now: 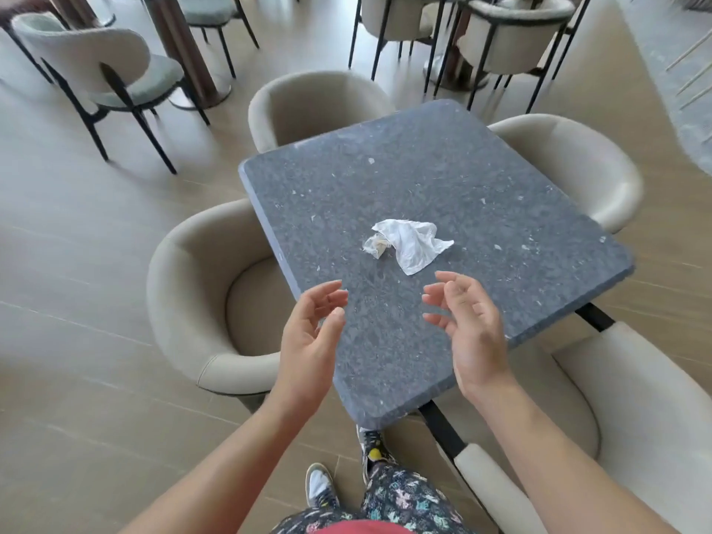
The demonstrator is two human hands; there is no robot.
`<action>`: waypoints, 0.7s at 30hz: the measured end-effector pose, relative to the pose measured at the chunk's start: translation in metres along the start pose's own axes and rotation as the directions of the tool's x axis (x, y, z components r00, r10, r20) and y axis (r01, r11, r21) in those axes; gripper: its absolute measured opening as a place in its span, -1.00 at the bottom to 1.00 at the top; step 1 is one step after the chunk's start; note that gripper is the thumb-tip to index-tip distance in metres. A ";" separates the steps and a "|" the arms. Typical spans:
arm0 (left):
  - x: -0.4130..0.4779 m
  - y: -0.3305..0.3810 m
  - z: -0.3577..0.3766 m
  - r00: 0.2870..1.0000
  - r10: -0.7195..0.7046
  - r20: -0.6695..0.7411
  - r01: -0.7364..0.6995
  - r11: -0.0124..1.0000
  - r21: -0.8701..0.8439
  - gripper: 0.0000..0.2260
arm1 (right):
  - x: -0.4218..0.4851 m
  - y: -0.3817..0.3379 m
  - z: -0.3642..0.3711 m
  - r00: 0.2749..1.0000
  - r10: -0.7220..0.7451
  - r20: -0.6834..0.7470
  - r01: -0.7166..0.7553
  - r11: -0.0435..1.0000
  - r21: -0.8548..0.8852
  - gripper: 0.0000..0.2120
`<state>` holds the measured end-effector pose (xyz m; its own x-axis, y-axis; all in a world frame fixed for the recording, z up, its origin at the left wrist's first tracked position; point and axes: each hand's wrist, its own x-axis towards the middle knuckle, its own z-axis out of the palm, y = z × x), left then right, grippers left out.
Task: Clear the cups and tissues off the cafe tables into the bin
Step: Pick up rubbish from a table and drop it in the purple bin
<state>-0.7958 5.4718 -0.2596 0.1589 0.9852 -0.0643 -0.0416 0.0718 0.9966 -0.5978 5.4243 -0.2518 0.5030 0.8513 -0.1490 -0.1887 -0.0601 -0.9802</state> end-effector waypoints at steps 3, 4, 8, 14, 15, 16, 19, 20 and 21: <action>0.044 -0.008 0.021 1.000 -0.013 0.006 0.013 0.999 0.053 -0.70 | 0.047 0.008 -0.003 1.000 0.016 -0.006 -0.016 0.999 -0.049 -0.71; 0.058 -0.011 0.029 1.000 -0.024 0.008 0.024 0.997 0.067 -0.69 | 0.065 0.012 -0.004 1.000 0.025 -0.012 -0.025 0.997 -0.073 -0.72; 0.111 -0.028 0.057 0.996 -0.075 0.043 0.068 0.988 0.135 -0.71 | 0.150 0.038 -0.011 0.999 0.034 -0.027 -0.040 0.962 -0.271 -0.70; 0.159 -0.052 0.082 0.989 -0.133 0.058 0.118 0.970 0.211 -0.70 | 0.281 0.113 -0.019 0.965 0.202 0.166 0.062 0.442 -0.895 -0.29; 0.164 -0.055 0.084 0.988 -0.144 0.056 0.129 0.967 0.218 -0.71 | 0.298 0.123 -0.019 0.945 0.265 0.192 0.102 0.318 -0.943 -0.26; 0.167 -0.058 0.085 0.986 -0.156 0.052 0.140 0.964 0.228 -0.71 | 0.313 0.133 -0.018 0.925 0.318 0.206 0.142 0.213 -0.967 -0.24; 0.177 -0.068 0.083 0.979 -0.198 0.039 0.182 0.950 0.253 -0.70 | 0.349 0.156 -0.013 0.883 0.413 0.222 0.222 0.051 -0.974 -0.24; 0.180 -0.071 0.081 0.977 -0.209 0.035 0.193 0.944 0.266 -0.70 | 0.356 0.164 -0.011 0.871 0.435 0.227 0.240 0.027 -0.970 -0.23; 0.183 -0.074 0.080 0.975 -0.219 0.032 0.201 0.938 0.282 -0.69 | 0.362 0.171 -0.011 0.860 0.455 0.232 0.258 0.006 -0.966 -0.23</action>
<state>-0.6852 5.6341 -0.3406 0.1952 0.9403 -0.2790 0.2712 0.2216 0.9367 -0.4390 5.7167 -0.4746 0.1511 0.8257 -0.5435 0.9434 -0.2847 -0.1703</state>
